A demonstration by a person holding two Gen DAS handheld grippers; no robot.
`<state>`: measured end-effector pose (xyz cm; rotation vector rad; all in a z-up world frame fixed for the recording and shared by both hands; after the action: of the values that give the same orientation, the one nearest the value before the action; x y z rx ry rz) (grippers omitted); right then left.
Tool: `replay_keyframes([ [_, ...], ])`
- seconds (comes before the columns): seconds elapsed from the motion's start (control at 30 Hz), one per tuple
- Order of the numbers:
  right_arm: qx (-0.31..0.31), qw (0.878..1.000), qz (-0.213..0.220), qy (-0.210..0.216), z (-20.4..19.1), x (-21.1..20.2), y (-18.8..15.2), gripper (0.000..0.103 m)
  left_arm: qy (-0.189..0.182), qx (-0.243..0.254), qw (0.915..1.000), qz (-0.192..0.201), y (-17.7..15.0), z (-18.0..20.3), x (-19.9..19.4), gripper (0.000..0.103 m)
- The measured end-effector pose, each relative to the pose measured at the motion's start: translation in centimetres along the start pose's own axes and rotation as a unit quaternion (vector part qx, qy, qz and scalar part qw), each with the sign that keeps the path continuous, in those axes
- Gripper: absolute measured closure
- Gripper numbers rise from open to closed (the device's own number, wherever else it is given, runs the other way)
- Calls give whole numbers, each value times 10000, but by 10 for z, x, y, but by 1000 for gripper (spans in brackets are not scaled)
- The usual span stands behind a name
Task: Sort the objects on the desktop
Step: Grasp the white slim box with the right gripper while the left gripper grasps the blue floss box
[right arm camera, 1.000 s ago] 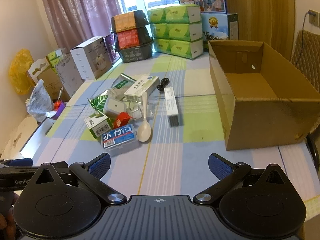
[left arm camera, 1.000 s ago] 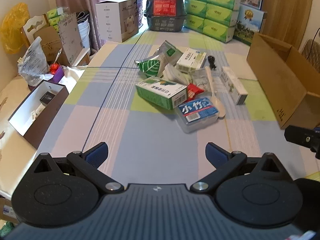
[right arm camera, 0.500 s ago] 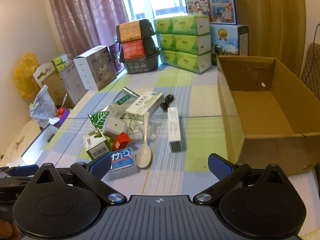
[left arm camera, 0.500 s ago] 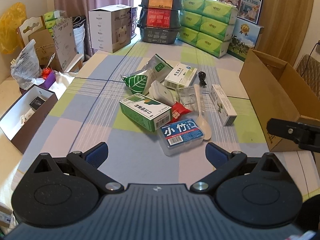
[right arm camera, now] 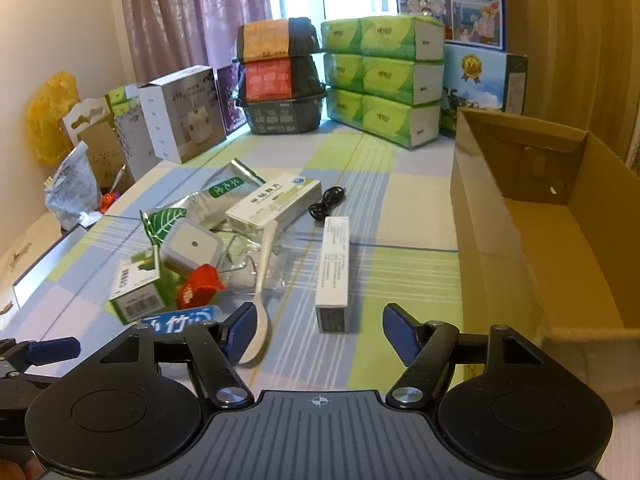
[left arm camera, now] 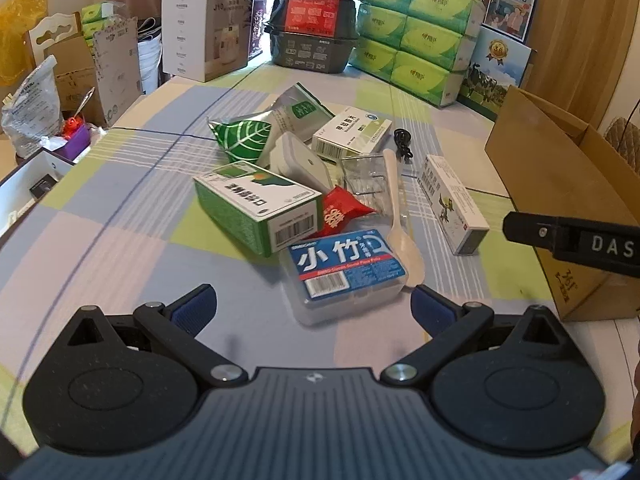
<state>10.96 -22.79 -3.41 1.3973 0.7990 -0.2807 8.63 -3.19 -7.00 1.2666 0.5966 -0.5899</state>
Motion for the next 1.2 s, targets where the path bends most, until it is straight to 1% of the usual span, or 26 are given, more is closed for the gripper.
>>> replay_keyframes([
  [0.07, -4, 10000, -37, 32, 3, 10, 0, 37, -6, -16, 10000, 13, 0, 3, 10, 1],
  [0.27, 79, 9998, -146, 72, 12, 33, 5, 38, -57, -46, 10000, 18, -3, 12, 38, 1],
  [0.43, 90, 9998, -175, 101, 14, 44, 9, 37, 67, -32, 10000, -5, -6, 17, 57, 1],
  [0.53, 8, 9998, -204, 80, 13, 53, 12, 37, 125, 20, 9999, 69, -6, 17, 61, 2],
  [0.57, -19, 9998, -211, 67, 12, 56, 12, 37, 180, 80, 9998, 78, -6, 18, 61, 4],
  [0.6, -44, 9997, -224, 50, 12, 60, 13, 37, 201, 132, 9997, 96, -6, 18, 60, 9],
  [0.83, -77, 9987, -494, -82, 16, 89, 13, 39, 140, 192, 9997, 89, -10, 12, 53, 10],
  [0.87, -63, 9985, -532, -101, 16, 91, 12, 50, 130, 217, 9996, 81, -11, 11, 51, 10],
  [0.9, -54, 9983, -571, -102, 16, 93, 11, 57, 116, 257, 9996, 89, -12, 12, 49, 10],
  [0.93, -57, 9980, -613, -111, 16, 94, 10, 70, 102, 327, 9994, 106, -13, 13, 47, 10],
  [0.97, -81, 9978, -648, -138, 16, 94, 9, 79, 98, 388, 9991, 110, -14, 14, 46, 10],
  [1.1, -188, 9970, -706, -269, 12, 81, -1, 80, 17, 487, 9988, 39, -18, 16, 39, 10],
  [1.2, -250, 9960, -818, -240, 7, 62, -14, 80, -44, 569, 9984, -4, -23, 17, 31, 10],
])
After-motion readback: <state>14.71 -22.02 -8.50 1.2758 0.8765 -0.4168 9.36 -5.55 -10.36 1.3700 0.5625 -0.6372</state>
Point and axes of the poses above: each gripper's, at about its wrist camera, not at the fingertips, and x roughly the way its jaws point, z to its right, y to its top, the point moved 1 cm from there along x, roughly the way its jaws point, and after that the axes turned 6 degrees about -x, right-handed, at the moved point
